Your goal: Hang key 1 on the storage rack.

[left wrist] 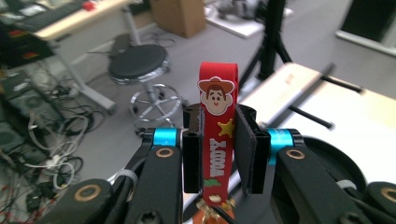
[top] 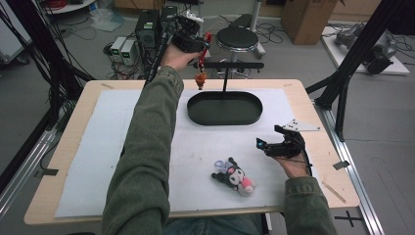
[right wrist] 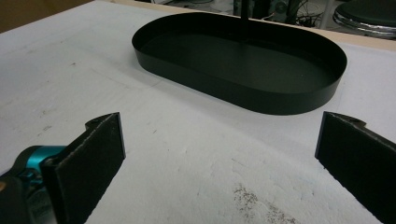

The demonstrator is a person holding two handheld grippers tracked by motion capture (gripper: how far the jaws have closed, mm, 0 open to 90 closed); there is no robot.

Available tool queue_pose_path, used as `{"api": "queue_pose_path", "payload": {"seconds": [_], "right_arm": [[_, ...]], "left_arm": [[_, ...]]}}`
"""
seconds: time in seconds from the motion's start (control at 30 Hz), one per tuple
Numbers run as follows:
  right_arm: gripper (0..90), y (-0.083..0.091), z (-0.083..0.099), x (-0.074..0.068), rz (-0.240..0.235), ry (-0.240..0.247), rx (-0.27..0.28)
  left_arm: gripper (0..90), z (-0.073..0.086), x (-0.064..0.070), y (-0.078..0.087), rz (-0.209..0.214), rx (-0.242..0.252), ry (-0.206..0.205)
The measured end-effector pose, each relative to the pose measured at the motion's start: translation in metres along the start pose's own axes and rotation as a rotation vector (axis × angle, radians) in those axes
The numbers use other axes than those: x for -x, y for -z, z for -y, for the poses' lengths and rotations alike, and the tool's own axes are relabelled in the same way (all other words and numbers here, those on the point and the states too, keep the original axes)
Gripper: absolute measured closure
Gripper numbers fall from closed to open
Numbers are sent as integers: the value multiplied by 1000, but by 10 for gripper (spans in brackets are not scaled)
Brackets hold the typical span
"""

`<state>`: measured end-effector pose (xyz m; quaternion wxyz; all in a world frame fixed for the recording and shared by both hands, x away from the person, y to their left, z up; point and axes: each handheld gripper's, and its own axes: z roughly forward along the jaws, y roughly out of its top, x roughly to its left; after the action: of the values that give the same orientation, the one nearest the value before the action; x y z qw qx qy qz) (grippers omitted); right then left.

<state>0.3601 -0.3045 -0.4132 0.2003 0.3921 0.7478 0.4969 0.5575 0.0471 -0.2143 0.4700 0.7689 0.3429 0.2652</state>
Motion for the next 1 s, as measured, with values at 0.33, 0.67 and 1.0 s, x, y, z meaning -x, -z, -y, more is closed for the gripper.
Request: {"api": "queue_pose_path", "payload": {"seconds": [0.33, 0.67, 1.0], "right_arm": [[4, 0, 0, -1, -2, -2, -5], [4, 0, 0, -1, 2, 1, -7], [4, 0, 0, -1, 1, 11, -8]], "left_arm": [[42, 14, -23, 7, 91, -22, 178], [17, 30, -30, 26, 114, -41, 165], [17, 47, -31, 43, 94, -39, 151]]}}
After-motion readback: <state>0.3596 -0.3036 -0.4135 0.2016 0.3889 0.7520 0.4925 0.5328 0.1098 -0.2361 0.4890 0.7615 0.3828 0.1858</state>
